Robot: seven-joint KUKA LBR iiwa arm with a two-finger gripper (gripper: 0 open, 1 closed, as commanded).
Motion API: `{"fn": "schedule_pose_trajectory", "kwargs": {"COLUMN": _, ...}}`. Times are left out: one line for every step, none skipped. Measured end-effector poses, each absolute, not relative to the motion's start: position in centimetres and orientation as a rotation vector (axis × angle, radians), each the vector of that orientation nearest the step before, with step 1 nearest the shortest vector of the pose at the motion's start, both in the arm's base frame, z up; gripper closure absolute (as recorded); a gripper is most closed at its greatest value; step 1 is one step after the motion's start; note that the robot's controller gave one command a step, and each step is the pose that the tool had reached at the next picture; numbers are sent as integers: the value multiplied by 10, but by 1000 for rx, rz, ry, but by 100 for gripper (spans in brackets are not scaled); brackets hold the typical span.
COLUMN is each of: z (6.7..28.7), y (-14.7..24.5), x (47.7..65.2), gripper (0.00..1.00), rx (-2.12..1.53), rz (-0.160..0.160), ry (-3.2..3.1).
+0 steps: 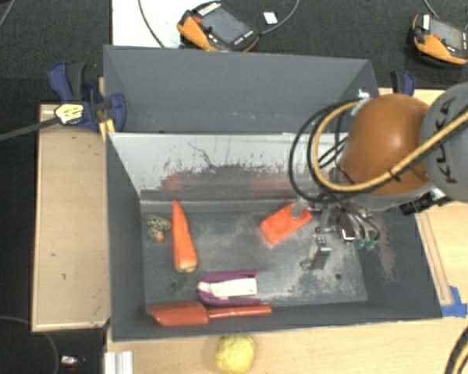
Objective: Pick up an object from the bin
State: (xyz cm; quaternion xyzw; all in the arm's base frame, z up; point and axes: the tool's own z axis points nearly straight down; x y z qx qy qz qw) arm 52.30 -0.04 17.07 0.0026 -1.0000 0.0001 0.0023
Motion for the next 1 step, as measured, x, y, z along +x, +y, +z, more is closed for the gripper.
{"fn": "schedule_pose_trajectory", "kwargs": {"z": 174, "y": 0, "x": 525, "gripper": 0, "rx": 8, "rz": 0, "ry": -3144}}
